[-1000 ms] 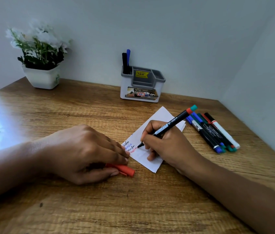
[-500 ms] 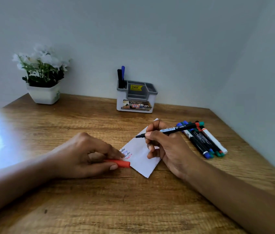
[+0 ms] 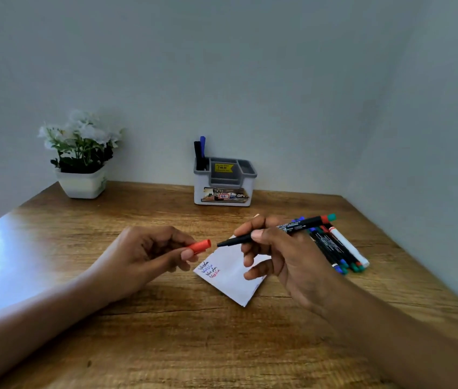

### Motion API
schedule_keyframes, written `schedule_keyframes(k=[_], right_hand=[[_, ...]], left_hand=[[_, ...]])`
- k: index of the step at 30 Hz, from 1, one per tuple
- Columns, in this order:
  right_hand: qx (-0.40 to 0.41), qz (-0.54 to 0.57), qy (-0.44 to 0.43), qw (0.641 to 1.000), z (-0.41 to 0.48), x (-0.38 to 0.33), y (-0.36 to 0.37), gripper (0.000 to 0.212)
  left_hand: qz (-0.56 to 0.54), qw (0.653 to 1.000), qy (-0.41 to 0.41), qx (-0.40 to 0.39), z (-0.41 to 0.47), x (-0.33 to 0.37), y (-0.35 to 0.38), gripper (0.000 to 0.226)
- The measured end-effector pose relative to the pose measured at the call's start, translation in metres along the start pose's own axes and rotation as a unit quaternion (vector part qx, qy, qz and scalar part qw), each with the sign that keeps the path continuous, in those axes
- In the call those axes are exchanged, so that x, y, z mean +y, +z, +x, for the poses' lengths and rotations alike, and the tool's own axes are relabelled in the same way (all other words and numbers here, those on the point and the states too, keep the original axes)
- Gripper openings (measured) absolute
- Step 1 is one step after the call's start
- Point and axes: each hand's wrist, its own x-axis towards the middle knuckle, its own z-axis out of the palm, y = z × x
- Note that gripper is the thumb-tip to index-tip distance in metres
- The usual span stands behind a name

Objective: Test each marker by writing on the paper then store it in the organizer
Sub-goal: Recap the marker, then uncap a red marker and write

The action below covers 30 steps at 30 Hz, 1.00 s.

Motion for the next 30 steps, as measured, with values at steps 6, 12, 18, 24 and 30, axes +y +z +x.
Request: schedule_keyframes(k=[6, 12, 18, 24, 30], right_hand=[[-0.002, -0.006, 0.001, 1.000, -0.001, 0.001, 0.003, 0.018], [-0.019, -0.017, -0.008, 1.000, 0.000, 0.000, 0.002, 0.009], [-0.030, -0.020, -0.027, 0.999, 0.001, 0.000, -0.001, 0.015], [-0.034, -0.049, -0.043, 0.997, 0.001, -0.001, -0.003, 0.016], [-0.032, -0.061, -0.043, 0.997, 0.002, 0.001, -0.003, 0.017]], left_hand=[[-0.002, 1.000, -0.012, -0.009, -0.001, 0.004, 0.002, 0.041], [-0.077, 0.996, -0.038, -0.031, 0.001, 0.008, 0.003, 0.043], [-0.151, 0.983, -0.094, -0.044, 0.002, 0.014, 0.006, 0.053], [-0.181, 0.970, -0.150, -0.065, 0.003, 0.018, 0.007, 0.055], [-0.244, 0.945, -0.202, -0.078, 0.003, 0.019, 0.005, 0.068]])
